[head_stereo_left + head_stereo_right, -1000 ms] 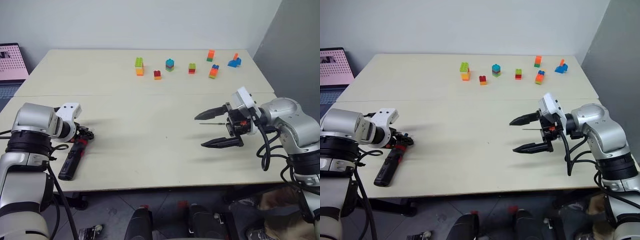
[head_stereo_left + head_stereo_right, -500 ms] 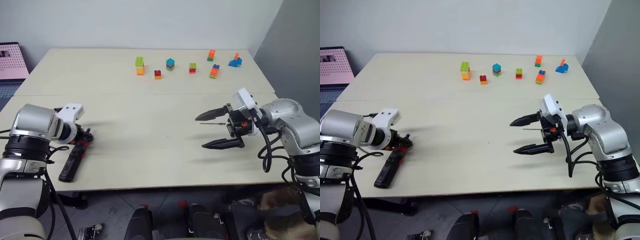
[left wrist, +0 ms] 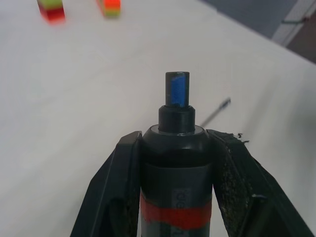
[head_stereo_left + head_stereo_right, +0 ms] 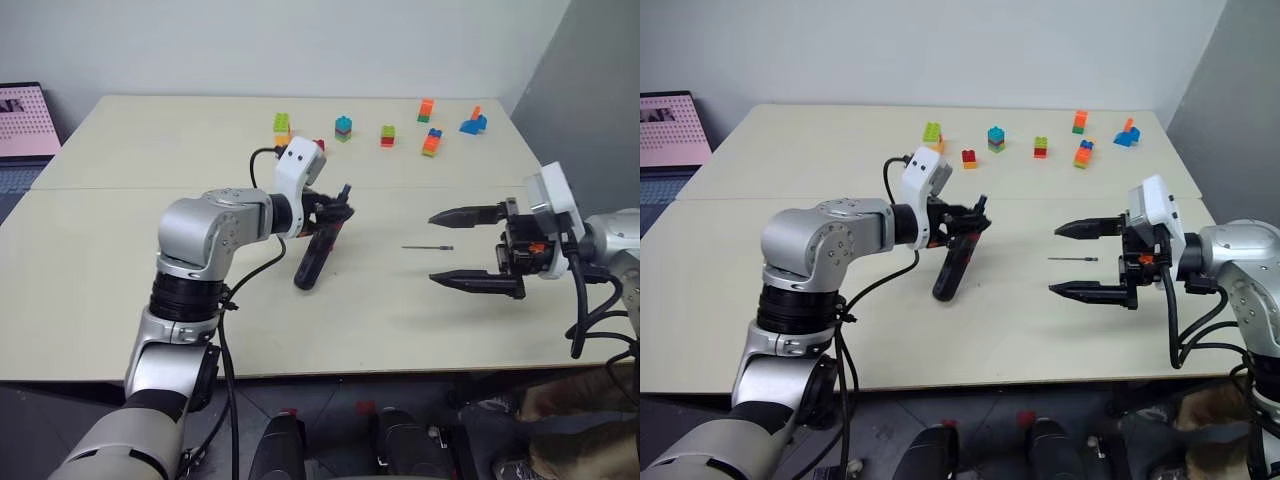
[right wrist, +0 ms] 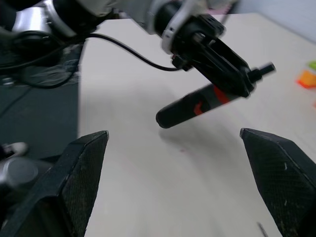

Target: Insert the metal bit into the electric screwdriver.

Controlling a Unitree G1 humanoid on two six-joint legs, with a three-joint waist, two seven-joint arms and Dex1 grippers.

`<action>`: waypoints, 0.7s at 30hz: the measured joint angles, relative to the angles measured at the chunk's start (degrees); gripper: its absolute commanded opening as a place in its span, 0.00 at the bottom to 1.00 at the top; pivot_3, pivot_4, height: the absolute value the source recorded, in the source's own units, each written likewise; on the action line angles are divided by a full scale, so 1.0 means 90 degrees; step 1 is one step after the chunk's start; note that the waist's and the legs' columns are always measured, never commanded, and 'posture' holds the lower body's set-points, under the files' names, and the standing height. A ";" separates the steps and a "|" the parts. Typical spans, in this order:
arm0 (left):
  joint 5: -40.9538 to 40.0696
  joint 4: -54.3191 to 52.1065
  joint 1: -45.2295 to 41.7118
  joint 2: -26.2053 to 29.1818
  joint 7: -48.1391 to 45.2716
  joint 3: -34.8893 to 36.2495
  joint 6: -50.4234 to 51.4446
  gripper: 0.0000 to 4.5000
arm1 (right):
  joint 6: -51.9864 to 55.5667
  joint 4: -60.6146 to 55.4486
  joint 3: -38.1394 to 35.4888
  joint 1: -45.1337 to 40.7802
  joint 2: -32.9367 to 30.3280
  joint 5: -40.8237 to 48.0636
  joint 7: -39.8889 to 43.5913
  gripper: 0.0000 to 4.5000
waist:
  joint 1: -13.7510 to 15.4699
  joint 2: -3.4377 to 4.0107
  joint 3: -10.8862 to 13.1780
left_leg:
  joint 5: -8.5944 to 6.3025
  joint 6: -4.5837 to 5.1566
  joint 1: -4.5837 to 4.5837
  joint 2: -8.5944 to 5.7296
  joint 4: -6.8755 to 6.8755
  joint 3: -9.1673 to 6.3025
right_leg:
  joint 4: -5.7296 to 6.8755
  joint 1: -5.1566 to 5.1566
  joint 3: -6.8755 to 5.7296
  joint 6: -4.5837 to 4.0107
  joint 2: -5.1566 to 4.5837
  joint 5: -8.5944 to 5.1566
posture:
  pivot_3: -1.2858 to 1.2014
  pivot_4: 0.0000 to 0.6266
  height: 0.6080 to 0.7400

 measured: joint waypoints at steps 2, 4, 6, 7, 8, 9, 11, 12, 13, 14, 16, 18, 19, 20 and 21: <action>0.0145 0.0048 0.0265 -0.0300 -0.0024 -0.0152 -0.0899 0.36 | 0.0228 -0.0148 -0.0163 0.0066 -0.0001 0.0063 -0.0381 1.00 | -0.0004 0.0001 -0.0001 | 0.0000 0.0000 0.0005 -0.0001 0.0002 0.0002 | -0.0004 0.0007 0.0003 0.0002 0.0000 0.0001 | 0.52 0.24 1.00; 0.0216 0.0165 0.0499 -0.0521 -0.0050 -0.0229 -0.1454 0.36 | 0.0349 -0.0274 -0.0231 0.0104 -0.0003 0.0170 -0.0564 1.00 | -0.0004 0.0000 0.0000 | 0.0000 0.0001 0.0003 -0.0002 0.0004 0.0001 | -0.0006 0.0010 0.0003 0.0004 0.0000 0.0003 | 0.52 0.24 1.00; 0.0309 0.0390 0.0678 -0.0686 -0.0050 -0.0280 -0.1949 0.36 | 0.0424 -0.0374 -0.0233 0.0134 -0.0003 0.0195 -0.0700 1.00 | -0.0004 0.0000 0.0000 | 0.0001 0.0002 0.0003 -0.0003 0.0007 0.0001 | -0.0008 0.0011 0.0004 0.0008 0.0000 0.0005 | 0.52 0.24 1.00; 0.0366 0.0519 0.0818 -0.0818 -0.0027 -0.0284 -0.2303 0.36 | 0.0414 -0.0423 -0.0232 0.0169 -0.0003 0.0184 -0.0770 1.00 | -0.0003 0.0001 0.0000 | 0.0001 0.0002 0.0004 -0.0004 0.0007 0.0001 | -0.0011 0.0014 0.0004 0.0009 0.0000 0.0005 | 0.52 0.24 1.00; 0.0383 0.0565 0.0895 -0.0863 -0.0019 -0.0284 -0.2438 0.36 | 0.0409 -0.0446 -0.0232 0.0190 -0.0003 0.0182 -0.0785 1.00 | -0.0001 0.0001 0.0000 | 0.0001 0.0002 0.0003 -0.0004 0.0007 0.0001 | -0.0013 0.0016 0.0004 0.0009 0.0000 0.0005 | 0.52 0.24 1.00; 0.0463 0.0680 0.1053 -0.0943 -0.0011 -0.0311 -0.2704 0.36 | 0.0407 -0.0482 -0.0215 0.0201 -0.0002 0.0182 -0.0833 1.00 | 0.0000 0.0001 0.0000 | 0.0001 0.0002 0.0002 -0.0005 0.0007 0.0001 | -0.0015 0.0016 0.0004 0.0009 0.0000 0.0005 | 0.52 0.24 1.00; 0.0522 0.0766 0.1160 -0.0999 -0.0006 -0.0356 -0.2995 0.36 | 0.0406 -0.0499 -0.0208 0.0200 -0.0002 0.0182 -0.0891 1.00 | 0.0001 -0.0001 0.0001 | 0.0001 0.0002 -0.0001 -0.0005 0.0007 -0.0002 | -0.0017 0.0015 0.0001 0.0010 -0.0001 0.0005 | 0.52 0.24 1.00; 0.0554 0.0770 0.1199 -0.0993 -0.0018 -0.0367 -0.3087 0.36 | 0.0406 -0.0507 -0.0203 0.0198 -0.0002 0.0184 -0.0898 1.00 | 0.0002 0.0001 -0.0001 | 0.0001 0.0002 0.0002 -0.0005 0.0007 0.0000 | -0.0017 0.0016 0.0002 0.0010 0.0000 0.0005 | 0.52 0.24 1.00; 0.0572 0.0688 0.1350 -0.0987 -0.0021 -0.0359 -0.3223 0.36 | 0.0407 -0.0511 -0.0169 0.0193 -0.0003 0.0185 -0.0903 1.00 | -0.0009 0.0005 -0.0003 | 0.0000 0.0002 0.0006 -0.0005 0.0006 0.0001 | -0.0017 0.0021 0.0005 0.0010 -0.0001 0.0005 | 0.52 0.24 1.00; 0.0572 0.0490 0.1561 -0.0966 -0.0023 -0.0348 -0.3322 0.36 | 0.0408 -0.0512 -0.0123 0.0191 -0.0014 0.0183 -0.0903 1.00 | -0.0021 0.0006 -0.0004 | 0.0000 0.0003 0.0011 -0.0002 0.0003 0.0002 | -0.0018 0.0023 0.0004 0.0009 0.0000 0.0004 | 0.52 0.24 1.00; 0.0564 0.0151 0.1819 -0.0881 -0.0032 -0.0333 -0.3346 0.36 | 0.0406 -0.0508 -0.0062 0.0177 -0.0032 0.0178 -0.0896 1.00 | -0.0017 0.0008 -0.0005 | 0.0000 0.0003 0.0017 -0.0002 0.0002 -0.0002 | -0.0015 0.0027 0.0000 0.0008 0.0001 0.0004 | 0.52 0.24 1.00; 0.0537 -0.0085 0.1998 -0.0755 -0.0053 -0.0297 -0.3350 0.36 | 0.0388 -0.0490 -0.0020 0.0176 -0.0068 0.0162 -0.0887 1.00 | -0.0017 0.0009 -0.0006 | 0.0000 0.0003 0.0028 -0.0002 0.0002 -0.0002 | -0.0015 0.0037 0.0001 0.0008 0.0001 0.0003 | 0.52 0.24 1.00; 0.0517 -0.0213 0.2096 -0.0680 -0.0055 -0.0278 -0.3339 0.36 | 0.0336 -0.0466 0.0039 0.0175 -0.0109 0.0114 -0.0882 1.00 | -0.0018 0.0009 -0.0006 | 0.0000 0.0003 0.0044 -0.0002 0.0002 0.0000 | -0.0016 0.0051 0.0002 0.0004 0.0001 0.0001 | 0.52 0.24 1.00; 0.0498 -0.0337 0.2194 -0.0601 -0.0066 -0.0275 -0.3331 0.36 | 0.0282 -0.0449 0.0083 0.0172 -0.0144 0.0079 -0.0879 1.00 | -0.0022 0.0009 -0.0006 | 0.0000 0.0003 0.0052 -0.0002 0.0002 0.0003 | -0.0018 0.0057 0.0005 -0.0019 0.0001 -0.0013 | 0.52 0.24 1.00; 0.0475 -0.0491 0.2292 -0.0506 -0.0084 -0.0273 -0.3325 0.36 | 0.0246 -0.0442 0.0120 0.0167 -0.0162 0.0034 -0.0874 1.00 | -0.0032 0.0009 -0.0006 | 0.0000 0.0003 0.0055 -0.0001 0.0002 0.0003 | -0.0018 0.0060 0.0006 -0.0024 0.0001 -0.0015 | 0.52 0.24 1.00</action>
